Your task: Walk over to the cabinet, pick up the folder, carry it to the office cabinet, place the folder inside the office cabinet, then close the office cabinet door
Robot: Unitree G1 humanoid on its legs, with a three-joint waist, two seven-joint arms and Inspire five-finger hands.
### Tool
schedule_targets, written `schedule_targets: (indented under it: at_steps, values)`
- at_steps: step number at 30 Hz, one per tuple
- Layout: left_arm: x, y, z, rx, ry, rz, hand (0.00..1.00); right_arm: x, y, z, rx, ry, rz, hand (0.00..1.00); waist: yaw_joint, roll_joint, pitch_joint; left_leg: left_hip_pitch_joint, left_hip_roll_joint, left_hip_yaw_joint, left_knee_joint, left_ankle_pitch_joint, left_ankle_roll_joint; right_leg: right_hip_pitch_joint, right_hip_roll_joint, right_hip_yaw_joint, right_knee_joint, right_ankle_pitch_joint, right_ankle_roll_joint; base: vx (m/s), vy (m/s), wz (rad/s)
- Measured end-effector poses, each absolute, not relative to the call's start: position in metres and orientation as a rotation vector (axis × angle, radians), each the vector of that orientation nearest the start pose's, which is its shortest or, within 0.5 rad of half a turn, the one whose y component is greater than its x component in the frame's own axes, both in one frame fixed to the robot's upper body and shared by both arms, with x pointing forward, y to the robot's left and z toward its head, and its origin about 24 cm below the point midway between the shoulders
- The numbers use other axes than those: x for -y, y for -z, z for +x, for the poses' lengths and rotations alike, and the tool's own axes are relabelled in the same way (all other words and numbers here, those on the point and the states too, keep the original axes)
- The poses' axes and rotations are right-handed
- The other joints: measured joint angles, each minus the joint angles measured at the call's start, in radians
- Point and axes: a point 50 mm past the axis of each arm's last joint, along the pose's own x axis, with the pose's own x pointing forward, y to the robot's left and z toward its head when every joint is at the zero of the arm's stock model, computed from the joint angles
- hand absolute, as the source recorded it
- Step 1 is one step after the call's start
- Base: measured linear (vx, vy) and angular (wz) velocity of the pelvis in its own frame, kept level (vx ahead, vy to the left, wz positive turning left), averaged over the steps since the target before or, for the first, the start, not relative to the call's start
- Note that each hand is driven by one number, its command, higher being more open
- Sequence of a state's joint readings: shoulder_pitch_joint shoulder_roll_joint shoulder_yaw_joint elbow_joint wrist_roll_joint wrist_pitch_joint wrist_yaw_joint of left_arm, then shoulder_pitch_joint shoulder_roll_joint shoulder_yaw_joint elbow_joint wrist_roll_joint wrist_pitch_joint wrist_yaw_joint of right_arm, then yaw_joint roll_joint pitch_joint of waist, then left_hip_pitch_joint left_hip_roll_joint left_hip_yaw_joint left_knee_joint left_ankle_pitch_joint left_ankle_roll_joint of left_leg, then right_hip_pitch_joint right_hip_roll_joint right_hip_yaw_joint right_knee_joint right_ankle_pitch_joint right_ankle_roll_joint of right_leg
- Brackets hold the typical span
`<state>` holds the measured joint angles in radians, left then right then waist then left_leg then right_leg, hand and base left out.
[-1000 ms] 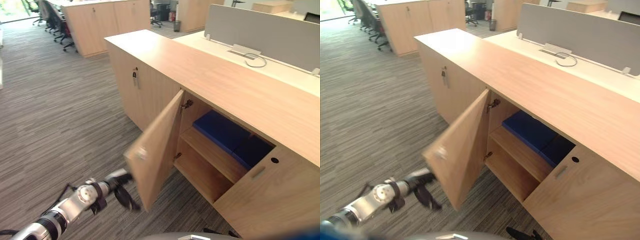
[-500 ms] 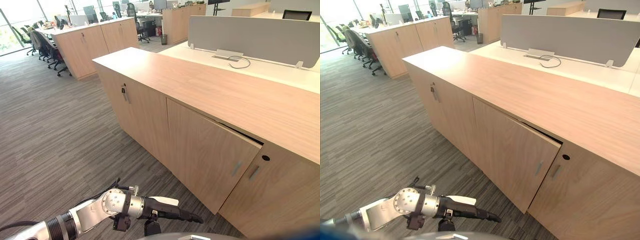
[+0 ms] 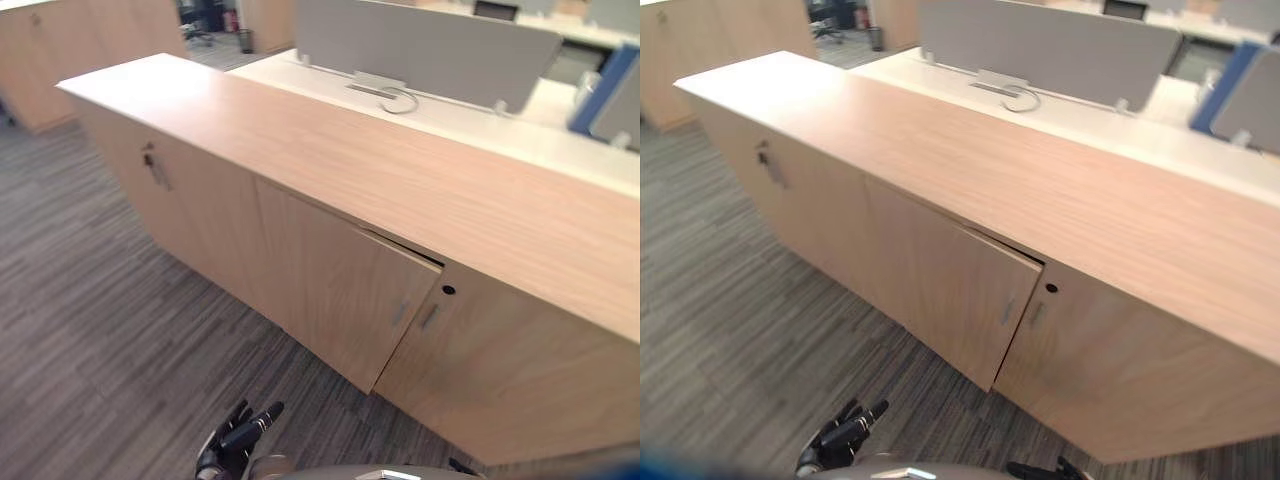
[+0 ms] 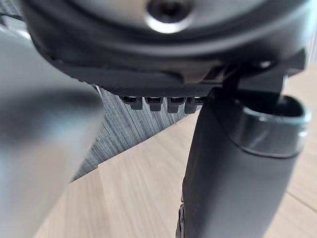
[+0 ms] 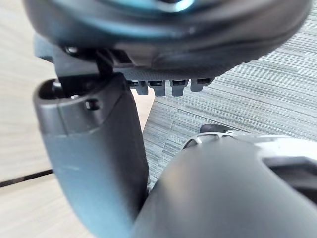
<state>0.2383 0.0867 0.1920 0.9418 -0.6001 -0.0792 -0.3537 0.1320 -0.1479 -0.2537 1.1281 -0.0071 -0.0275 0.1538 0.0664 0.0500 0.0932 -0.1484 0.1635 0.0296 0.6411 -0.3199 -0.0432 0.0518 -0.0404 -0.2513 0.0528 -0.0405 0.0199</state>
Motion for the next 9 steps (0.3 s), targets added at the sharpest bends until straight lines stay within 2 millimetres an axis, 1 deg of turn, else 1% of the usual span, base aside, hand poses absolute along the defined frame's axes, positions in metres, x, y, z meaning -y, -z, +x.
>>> schedule_targets:
  at_steps: [1,2,3,4,5,6,7,8,9]
  values:
    - [-0.198,0.159,0.055,-0.888,-0.366,-0.708,1.0,0.231,0.163,0.062,-1.19,0.186,0.067,1.0,0.005,0.01,0.004,0.0,-0.056,-0.095,-0.074,-0.009,-0.003,-0.017,-0.001,0.064,0.012,0.001,0.003,0.05,0.207,-1.62]
    - [-0.194,0.161,0.051,-0.905,-0.383,-0.723,1.0,0.231,0.163,0.064,-1.191,0.172,0.052,1.0,0.006,0.012,0.003,0.001,-0.076,-0.134,-0.12,-0.006,-0.007,-0.024,0.0,0.086,0.02,0.001,0.007,0.06,0.227,-1.32]
    - [-0.188,0.164,0.047,-0.919,-0.415,-0.741,1.0,0.232,0.163,0.066,-1.191,0.16,0.037,1.0,0.006,0.018,-0.001,0.003,-0.095,-0.187,-0.194,0.04,-0.013,-0.034,0.01,0.116,0.032,-0.003,0.014,0.09,0.207,-0.95]
    - [-0.192,0.165,0.042,-0.929,-0.477,-0.745,1.0,0.229,0.164,0.063,-1.201,0.153,0.035,1.0,0.005,0.009,-0.015,0.025,-0.098,-0.165,-0.219,0.055,0.001,-0.033,0.011,0.142,0.027,0.002,0.033,0.16,0.192,-0.79]
    - [-0.198,0.165,0.045,-0.917,-0.528,-0.731,1.0,0.221,0.165,0.062,-1.204,0.144,0.051,1.0,0.003,-0.021,-0.03,0.041,-0.108,-0.141,-0.258,0.065,0.012,-0.033,-0.006,0.152,0.01,0.005,0.038,0.17,0.122,-0.5]
    - [-0.2,0.165,0.047,-0.91,-0.55,-0.728,1.0,0.217,0.166,0.063,-1.203,0.134,0.054,1.0,0.004,-0.032,-0.035,0.049,-0.111,-0.129,-0.275,0.07,0.015,-0.033,-0.012,0.16,0.004,0.006,0.04,0.19,0.081,-0.38]
    - [-0.201,0.165,0.045,-0.904,-0.598,-0.729,1.0,0.214,0.166,0.064,-1.197,0.129,0.059,1.0,0.006,-0.049,-0.05,0.076,-0.124,-0.106,-0.327,0.089,0.02,-0.035,-0.027,0.178,-0.009,0.01,0.045,0.19,0.079,-0.37]
    - [-0.202,0.165,0.043,-0.911,-0.615,-0.718,1.0,0.212,0.166,0.066,-1.193,0.12,0.053,1.0,0.005,-0.053,-0.062,0.098,-0.132,-0.092,-0.37,0.103,0.025,-0.036,-0.037,0.183,-0.019,0.012,0.049,0.24,0.075,-0.37]
    - [-0.202,0.166,0.042,-0.925,-0.627,-0.706,1.0,0.211,0.165,0.068,-1.184,0.113,0.045,1.0,0.005,-0.051,-0.075,0.121,-0.142,-0.081,-0.416,0.12,0.029,-0.034,-0.047,0.187,-0.042,0.018,0.056,0.17,0.043,-0.19]
